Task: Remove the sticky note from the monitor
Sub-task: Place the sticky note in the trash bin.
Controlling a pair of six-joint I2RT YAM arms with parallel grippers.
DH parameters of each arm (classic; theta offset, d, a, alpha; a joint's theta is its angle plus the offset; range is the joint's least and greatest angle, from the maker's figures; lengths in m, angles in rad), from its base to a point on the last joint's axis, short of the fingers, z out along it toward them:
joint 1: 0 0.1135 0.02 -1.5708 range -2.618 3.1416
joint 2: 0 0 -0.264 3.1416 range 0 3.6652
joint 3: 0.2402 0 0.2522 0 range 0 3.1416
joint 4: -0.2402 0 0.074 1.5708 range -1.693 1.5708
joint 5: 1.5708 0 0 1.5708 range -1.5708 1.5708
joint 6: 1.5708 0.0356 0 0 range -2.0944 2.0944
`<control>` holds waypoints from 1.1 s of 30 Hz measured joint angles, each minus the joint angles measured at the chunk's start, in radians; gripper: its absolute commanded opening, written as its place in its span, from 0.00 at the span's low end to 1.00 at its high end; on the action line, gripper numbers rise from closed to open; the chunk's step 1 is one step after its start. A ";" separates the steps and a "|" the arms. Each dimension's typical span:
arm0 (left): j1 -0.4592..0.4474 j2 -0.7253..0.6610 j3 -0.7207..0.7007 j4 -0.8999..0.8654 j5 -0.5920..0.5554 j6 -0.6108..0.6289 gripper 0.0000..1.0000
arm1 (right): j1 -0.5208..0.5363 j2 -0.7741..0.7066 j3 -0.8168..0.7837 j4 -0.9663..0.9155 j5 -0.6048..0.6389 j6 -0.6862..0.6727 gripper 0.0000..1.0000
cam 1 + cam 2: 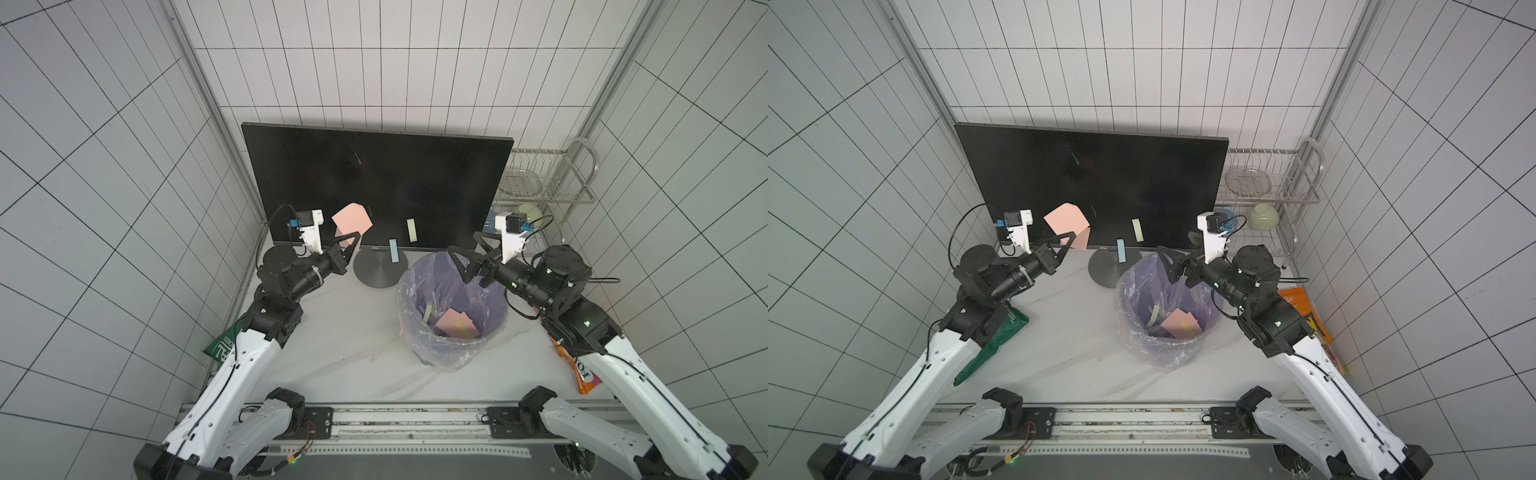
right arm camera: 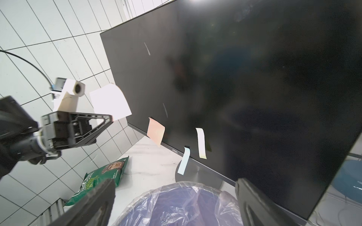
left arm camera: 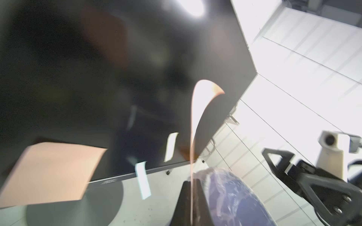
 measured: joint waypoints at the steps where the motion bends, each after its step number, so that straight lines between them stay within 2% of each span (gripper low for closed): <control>1: -0.059 0.005 0.025 -0.027 -0.017 0.033 0.00 | 0.000 -0.004 0.004 -0.007 0.011 -0.006 0.99; 6: -0.358 0.096 0.122 -0.137 -0.137 0.191 0.00 | 0.000 -0.040 0.026 -0.049 0.071 -0.039 0.99; 9: -0.485 0.187 0.144 -0.185 -0.203 0.266 0.00 | 0.000 -0.069 0.046 -0.080 0.116 -0.064 0.99; 12: -0.554 0.266 0.168 -0.235 -0.248 0.312 0.00 | 0.000 -0.089 0.057 -0.099 0.148 -0.082 0.99; 13: -0.573 0.293 0.186 -0.259 -0.258 0.326 0.04 | 0.000 -0.095 0.060 -0.105 0.156 -0.087 0.99; 14: -0.587 0.318 0.205 -0.277 -0.267 0.338 0.13 | 0.000 -0.098 0.060 -0.107 0.165 -0.092 0.99; 16: -0.608 0.359 0.246 -0.308 -0.280 0.362 0.44 | 0.000 -0.102 0.060 -0.119 0.174 -0.098 0.99; 17: -0.614 0.372 0.262 -0.318 -0.284 0.367 0.54 | 0.000 -0.103 0.060 -0.124 0.180 -0.100 0.99; 20: -0.617 0.374 0.275 -0.328 -0.298 0.377 0.70 | 0.000 -0.103 0.060 -0.132 0.185 -0.105 0.99; 25: -0.605 0.331 0.270 -0.342 -0.324 0.372 0.84 | 0.000 -0.097 0.060 -0.139 0.188 -0.105 0.99; 27: -0.571 0.286 0.253 -0.345 -0.319 0.362 0.87 | 0.000 -0.097 0.058 -0.139 0.188 -0.105 0.99; 29: -0.491 0.219 0.217 -0.344 -0.296 0.345 0.89 | 0.000 -0.097 0.055 -0.138 0.187 -0.104 0.99; 33: -0.180 0.071 0.097 -0.272 -0.189 0.254 0.92 | 0.000 -0.087 0.044 -0.135 0.171 -0.096 0.99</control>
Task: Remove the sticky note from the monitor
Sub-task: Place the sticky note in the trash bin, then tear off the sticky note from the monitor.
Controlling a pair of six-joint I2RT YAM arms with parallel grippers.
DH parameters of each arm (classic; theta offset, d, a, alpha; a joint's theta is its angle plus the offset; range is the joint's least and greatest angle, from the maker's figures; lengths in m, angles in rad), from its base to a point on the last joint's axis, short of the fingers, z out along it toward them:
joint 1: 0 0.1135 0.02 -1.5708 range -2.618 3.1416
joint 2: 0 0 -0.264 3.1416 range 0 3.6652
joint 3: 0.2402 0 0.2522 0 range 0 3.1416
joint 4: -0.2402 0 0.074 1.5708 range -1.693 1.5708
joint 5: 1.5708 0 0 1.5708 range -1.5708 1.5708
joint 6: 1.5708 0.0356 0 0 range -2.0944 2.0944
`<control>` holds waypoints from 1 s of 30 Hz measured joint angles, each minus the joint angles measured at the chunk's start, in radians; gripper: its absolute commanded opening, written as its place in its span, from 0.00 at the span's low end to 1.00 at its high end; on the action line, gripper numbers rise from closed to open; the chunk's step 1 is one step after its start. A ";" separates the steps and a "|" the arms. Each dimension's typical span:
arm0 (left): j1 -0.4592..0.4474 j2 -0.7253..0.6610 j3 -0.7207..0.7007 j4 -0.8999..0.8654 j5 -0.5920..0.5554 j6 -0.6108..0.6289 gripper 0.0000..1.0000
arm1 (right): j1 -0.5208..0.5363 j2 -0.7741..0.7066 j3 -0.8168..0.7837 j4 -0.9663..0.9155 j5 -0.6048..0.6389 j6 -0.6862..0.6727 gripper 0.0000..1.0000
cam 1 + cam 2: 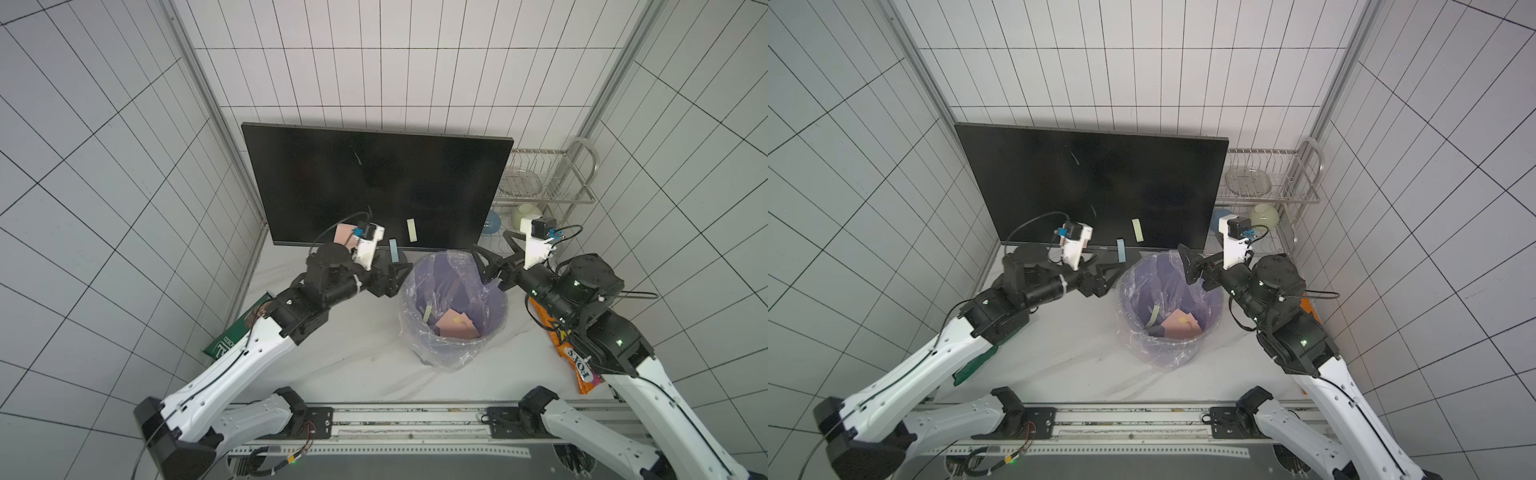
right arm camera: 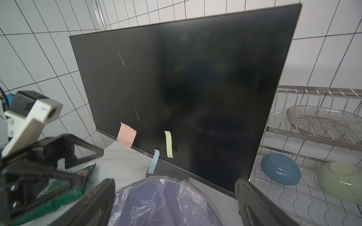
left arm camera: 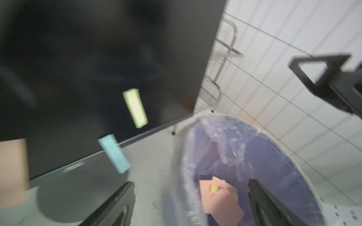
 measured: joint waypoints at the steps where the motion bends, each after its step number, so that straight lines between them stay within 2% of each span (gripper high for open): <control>1: 0.072 -0.024 -0.032 0.027 0.028 -0.030 0.92 | 0.000 0.006 -0.002 0.003 -0.008 0.004 0.99; 4: 0.254 -0.057 -0.142 0.153 0.141 -0.157 0.92 | 0.000 0.029 -0.006 0.017 -0.030 0.015 0.99; 7: 0.341 -0.020 -0.261 0.309 0.220 -0.311 0.92 | 0.000 0.047 -0.014 0.028 -0.050 0.027 0.99; 10: 0.354 0.049 -0.327 0.406 0.256 -0.412 0.92 | 0.000 0.055 -0.018 0.035 -0.061 0.035 0.99; 16: 0.364 0.170 -0.364 0.565 0.281 -0.543 0.92 | 0.000 0.056 -0.018 0.043 -0.066 0.042 0.99; 30: 0.410 0.256 -0.377 0.756 0.282 -0.636 0.91 | 0.000 0.055 -0.027 0.045 -0.065 0.042 0.99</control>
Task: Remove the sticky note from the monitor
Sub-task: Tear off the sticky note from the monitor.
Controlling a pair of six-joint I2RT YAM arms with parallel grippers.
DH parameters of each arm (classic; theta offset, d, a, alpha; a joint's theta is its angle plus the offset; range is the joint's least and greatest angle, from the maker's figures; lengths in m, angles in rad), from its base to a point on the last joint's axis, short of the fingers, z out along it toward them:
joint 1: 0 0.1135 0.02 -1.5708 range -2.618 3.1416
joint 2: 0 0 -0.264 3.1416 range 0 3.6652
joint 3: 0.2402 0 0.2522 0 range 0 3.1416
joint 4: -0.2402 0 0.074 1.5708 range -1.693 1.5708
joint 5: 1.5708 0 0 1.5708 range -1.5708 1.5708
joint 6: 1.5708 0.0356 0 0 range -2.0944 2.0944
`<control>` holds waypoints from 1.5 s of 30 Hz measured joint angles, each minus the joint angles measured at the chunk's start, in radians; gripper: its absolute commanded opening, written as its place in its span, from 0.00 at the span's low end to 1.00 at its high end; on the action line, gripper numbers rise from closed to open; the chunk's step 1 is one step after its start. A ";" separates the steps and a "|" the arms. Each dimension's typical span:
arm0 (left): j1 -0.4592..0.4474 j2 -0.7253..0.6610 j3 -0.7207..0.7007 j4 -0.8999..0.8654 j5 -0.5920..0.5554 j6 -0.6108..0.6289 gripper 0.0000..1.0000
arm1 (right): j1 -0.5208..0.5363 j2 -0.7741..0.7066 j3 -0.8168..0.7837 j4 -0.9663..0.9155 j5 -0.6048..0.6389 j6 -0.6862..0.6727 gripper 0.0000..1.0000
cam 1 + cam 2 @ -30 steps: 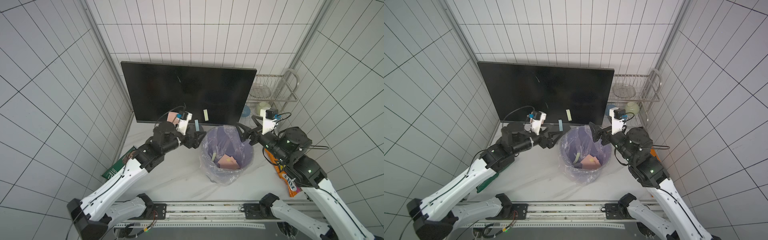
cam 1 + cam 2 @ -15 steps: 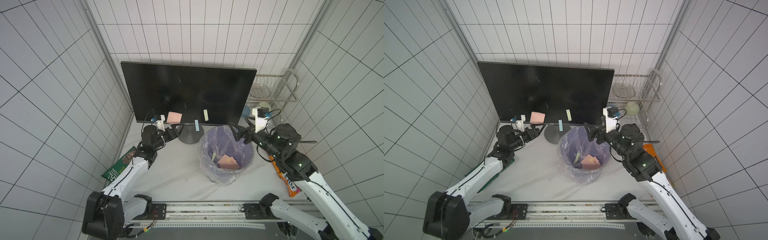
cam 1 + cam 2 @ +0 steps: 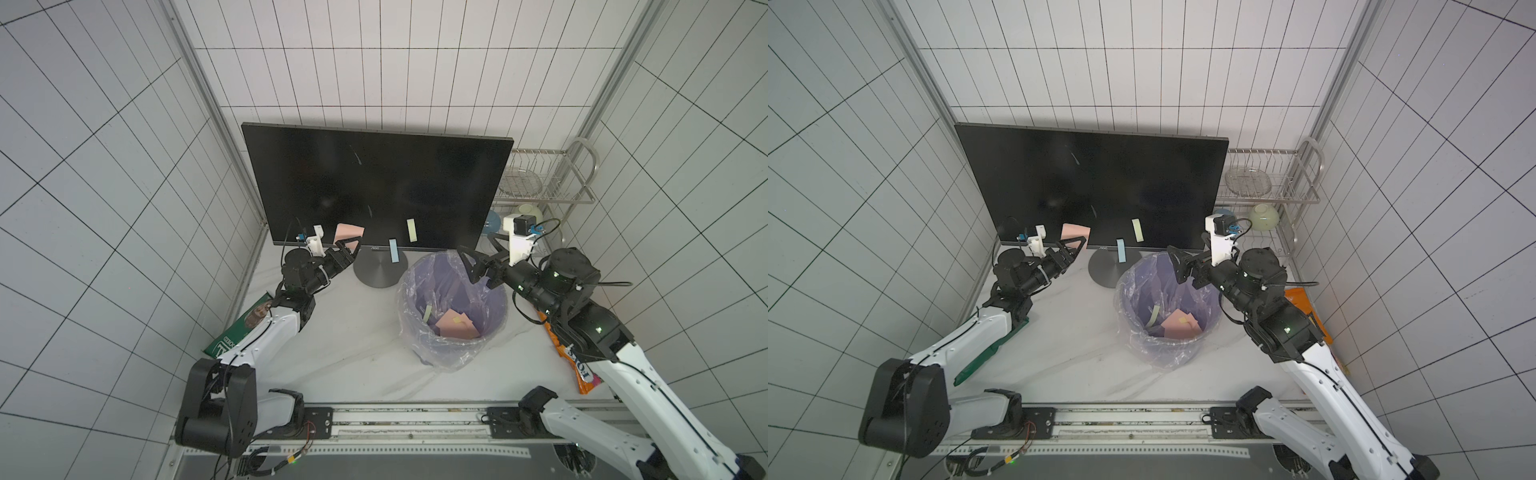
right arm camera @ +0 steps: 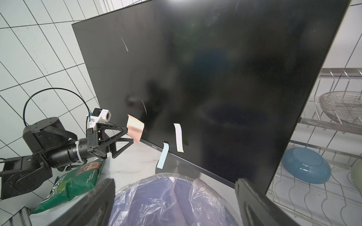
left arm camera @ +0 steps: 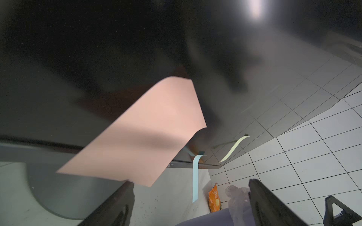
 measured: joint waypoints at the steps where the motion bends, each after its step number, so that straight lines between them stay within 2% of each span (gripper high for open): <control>1: 0.000 0.007 0.000 0.006 0.001 -0.004 0.91 | 0.000 0.000 0.000 0.000 0.000 0.000 0.99; 15: 0.004 0.056 -0.006 0.062 0.008 -0.034 0.90 | 0.000 0.010 0.000 0.000 0.000 0.000 0.99; 25: 0.016 0.074 0.001 0.073 0.014 -0.050 0.72 | 0.000 0.011 0.000 0.000 0.000 -0.001 0.99; 31: 0.021 0.065 0.014 0.060 0.014 -0.042 0.54 | 0.000 0.011 0.000 0.000 0.000 -0.001 0.99; 34: 0.023 0.065 0.021 0.060 0.015 -0.043 0.35 | 0.000 0.008 0.000 0.000 0.000 0.000 0.99; 37: 0.026 0.065 0.023 0.056 0.015 -0.050 0.24 | 0.000 -0.001 0.000 0.000 0.000 -0.001 0.99; 41: 0.027 0.065 0.023 0.053 0.016 -0.060 0.01 | 0.002 -0.016 0.000 -0.001 0.001 0.000 0.99; 45: 0.027 0.063 0.022 0.051 0.020 -0.054 0.00 | 0.004 -0.021 0.000 -0.001 0.000 0.000 0.99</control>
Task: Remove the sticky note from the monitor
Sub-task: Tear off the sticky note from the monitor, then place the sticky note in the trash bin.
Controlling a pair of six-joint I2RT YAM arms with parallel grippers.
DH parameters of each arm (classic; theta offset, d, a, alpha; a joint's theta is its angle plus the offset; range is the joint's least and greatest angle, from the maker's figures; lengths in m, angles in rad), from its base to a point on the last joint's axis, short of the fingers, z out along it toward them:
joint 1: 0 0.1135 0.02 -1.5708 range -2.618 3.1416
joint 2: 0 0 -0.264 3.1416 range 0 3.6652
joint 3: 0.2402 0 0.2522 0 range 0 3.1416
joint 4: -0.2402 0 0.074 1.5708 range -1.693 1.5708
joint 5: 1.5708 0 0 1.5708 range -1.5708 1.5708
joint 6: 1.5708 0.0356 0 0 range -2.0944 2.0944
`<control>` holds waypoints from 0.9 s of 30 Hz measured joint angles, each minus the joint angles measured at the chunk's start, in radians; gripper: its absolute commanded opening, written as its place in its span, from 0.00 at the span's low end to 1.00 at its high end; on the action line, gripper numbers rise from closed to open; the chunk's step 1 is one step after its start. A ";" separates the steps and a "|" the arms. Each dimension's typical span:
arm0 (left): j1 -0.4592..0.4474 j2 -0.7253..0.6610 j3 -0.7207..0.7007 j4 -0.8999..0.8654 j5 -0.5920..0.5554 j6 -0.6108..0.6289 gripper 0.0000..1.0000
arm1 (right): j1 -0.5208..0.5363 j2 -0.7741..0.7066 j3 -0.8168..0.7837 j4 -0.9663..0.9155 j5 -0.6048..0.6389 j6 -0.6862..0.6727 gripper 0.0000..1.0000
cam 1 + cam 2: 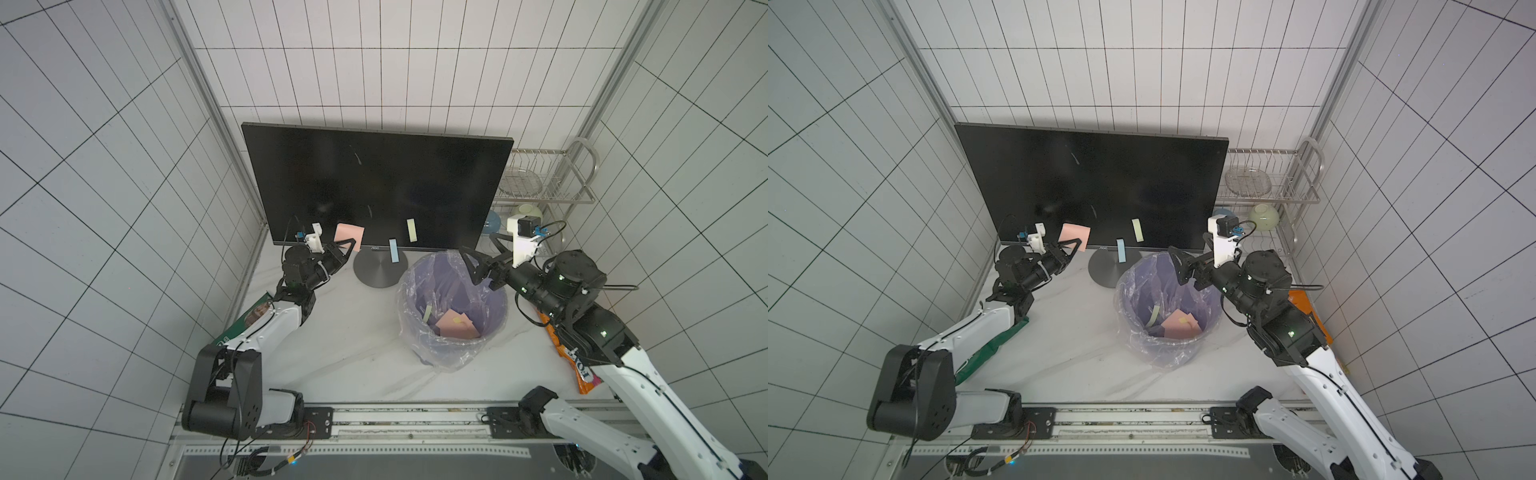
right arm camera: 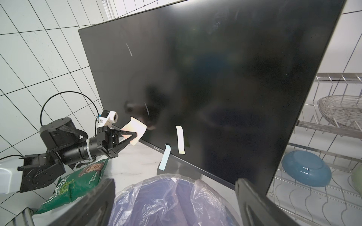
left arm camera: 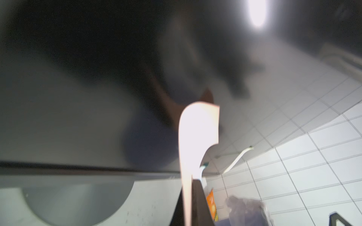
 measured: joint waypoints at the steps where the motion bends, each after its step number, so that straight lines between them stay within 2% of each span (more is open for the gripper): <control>1: 0.000 -0.003 0.000 -0.003 0.000 0.001 0.00 | 0.000 0.000 0.000 0.000 0.000 0.000 0.99; 6: -0.008 -0.071 -0.018 -0.032 0.002 0.016 0.00 | 0.000 0.000 0.000 0.000 -0.001 0.000 0.99; 9: -0.064 -0.168 -0.018 -0.110 -0.034 0.068 0.00 | 0.000 0.002 0.000 0.000 -0.002 0.000 0.99; 14: -0.312 -0.329 0.067 -0.317 -0.162 0.244 0.00 | 0.000 0.002 0.000 -0.001 -0.005 0.000 0.99; 18: -0.505 -0.369 0.150 -0.413 -0.269 0.383 0.00 | 0.000 0.000 0.000 -0.011 0.013 -0.006 0.99; 23: -0.782 -0.270 0.255 -0.530 -0.404 0.566 0.00 | 0.000 -0.013 0.024 -0.066 0.082 -0.043 0.99; 27: -0.887 -0.148 0.315 -0.600 -0.437 0.652 0.01 | 0.000 -0.036 0.046 -0.094 0.124 -0.064 0.99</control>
